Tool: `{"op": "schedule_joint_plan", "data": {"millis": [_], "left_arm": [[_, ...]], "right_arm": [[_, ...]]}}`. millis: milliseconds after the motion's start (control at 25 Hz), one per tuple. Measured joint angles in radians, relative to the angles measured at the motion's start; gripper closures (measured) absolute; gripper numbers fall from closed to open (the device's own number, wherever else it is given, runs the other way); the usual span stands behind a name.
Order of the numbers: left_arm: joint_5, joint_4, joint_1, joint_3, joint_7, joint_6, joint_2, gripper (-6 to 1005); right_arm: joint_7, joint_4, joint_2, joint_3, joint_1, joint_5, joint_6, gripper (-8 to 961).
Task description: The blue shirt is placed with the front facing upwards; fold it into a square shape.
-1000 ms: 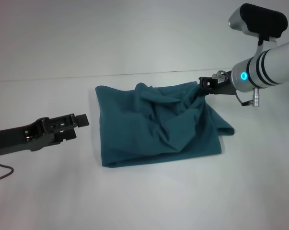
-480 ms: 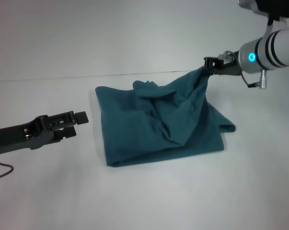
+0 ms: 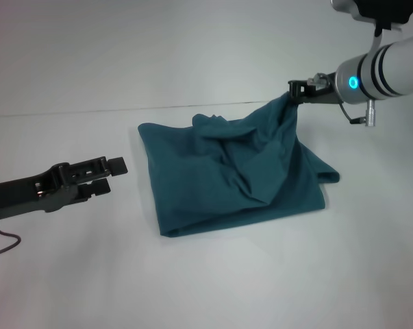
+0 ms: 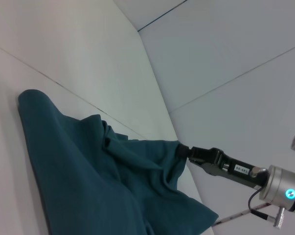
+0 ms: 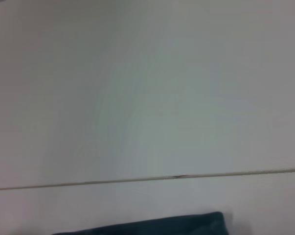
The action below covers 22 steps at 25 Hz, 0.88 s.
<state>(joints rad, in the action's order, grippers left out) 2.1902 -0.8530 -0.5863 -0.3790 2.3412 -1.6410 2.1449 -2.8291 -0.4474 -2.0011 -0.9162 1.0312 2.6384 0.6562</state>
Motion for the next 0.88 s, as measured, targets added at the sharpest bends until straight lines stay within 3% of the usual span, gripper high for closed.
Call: {"op": "schedule_joint_plan", "data": {"millis": [320,640,880], "left_arm": [[-0.001,0.001,0.000,0.001,0.000,0.001,0.003,170],[-0.005,0.025,0.000,0.001,-0.002,0.011,0.005,170],[-0.014,0.026,-0.002,0.000,-0.002,0.012,0.002,170]], "right_arm": [[-0.001,0.030,0.014,-0.003,-0.001,0.058,-0.021,902],[-0.013,0.061,0.026,0.007,-0.004,0.076,-0.059,679],[0.033,-0.023,0.057,0.026,-0.040,-0.020,0.182,447]]}}
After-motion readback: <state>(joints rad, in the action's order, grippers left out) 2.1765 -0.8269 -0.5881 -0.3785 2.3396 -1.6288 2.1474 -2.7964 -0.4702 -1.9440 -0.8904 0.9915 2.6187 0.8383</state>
